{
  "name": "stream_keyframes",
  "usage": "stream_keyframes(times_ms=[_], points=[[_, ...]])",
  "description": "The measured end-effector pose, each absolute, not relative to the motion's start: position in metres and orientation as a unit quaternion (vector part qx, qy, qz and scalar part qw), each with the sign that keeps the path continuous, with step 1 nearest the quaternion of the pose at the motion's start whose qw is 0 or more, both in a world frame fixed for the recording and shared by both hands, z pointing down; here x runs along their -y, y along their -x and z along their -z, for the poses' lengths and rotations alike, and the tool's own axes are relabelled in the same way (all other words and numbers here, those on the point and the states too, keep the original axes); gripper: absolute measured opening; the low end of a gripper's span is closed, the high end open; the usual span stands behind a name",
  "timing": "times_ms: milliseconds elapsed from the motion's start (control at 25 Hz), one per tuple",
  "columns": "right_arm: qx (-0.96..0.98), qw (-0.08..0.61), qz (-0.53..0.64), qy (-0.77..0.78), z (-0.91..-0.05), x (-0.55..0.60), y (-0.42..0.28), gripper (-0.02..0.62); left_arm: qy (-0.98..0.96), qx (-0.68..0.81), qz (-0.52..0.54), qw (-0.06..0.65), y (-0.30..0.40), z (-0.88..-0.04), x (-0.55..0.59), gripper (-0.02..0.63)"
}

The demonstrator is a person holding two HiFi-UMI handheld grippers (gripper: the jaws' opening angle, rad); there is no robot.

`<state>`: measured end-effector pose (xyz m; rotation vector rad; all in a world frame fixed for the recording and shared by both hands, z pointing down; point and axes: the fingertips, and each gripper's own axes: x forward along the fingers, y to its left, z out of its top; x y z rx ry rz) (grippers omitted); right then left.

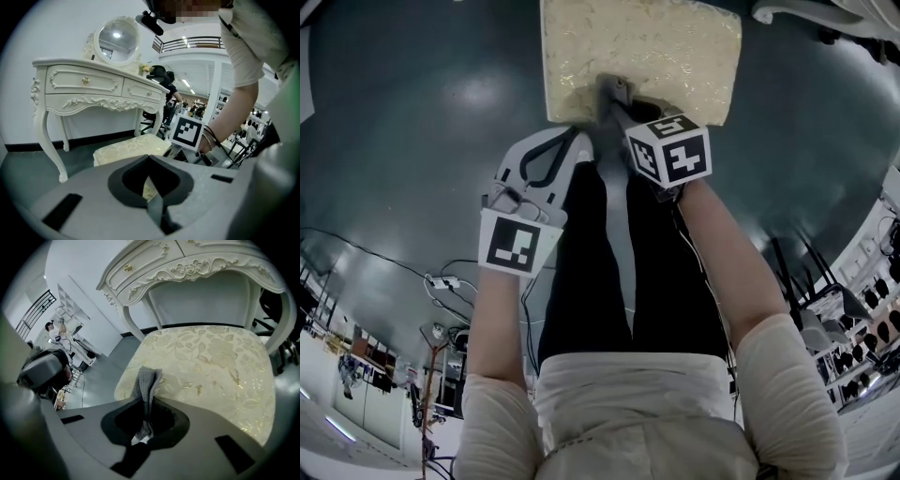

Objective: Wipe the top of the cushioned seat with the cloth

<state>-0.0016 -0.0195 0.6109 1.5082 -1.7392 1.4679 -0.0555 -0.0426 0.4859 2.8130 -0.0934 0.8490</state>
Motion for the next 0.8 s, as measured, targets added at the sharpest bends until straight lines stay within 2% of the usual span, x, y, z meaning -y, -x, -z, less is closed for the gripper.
stream_keyframes(times_ms=[280, 800], points=[[0.615, 0.212, -0.526, -0.548, -0.613, -0.008, -0.045, 0.028, -0.951, 0.044, -0.273, 0.139, 0.014, -0.486, 0.019, 0.000], [0.608, 0.226, -0.519, -0.557, -0.614, -0.062, -0.117, 0.028, -0.955, 0.023, -0.267, 0.131, -0.052, -0.484, -0.032, 0.001]])
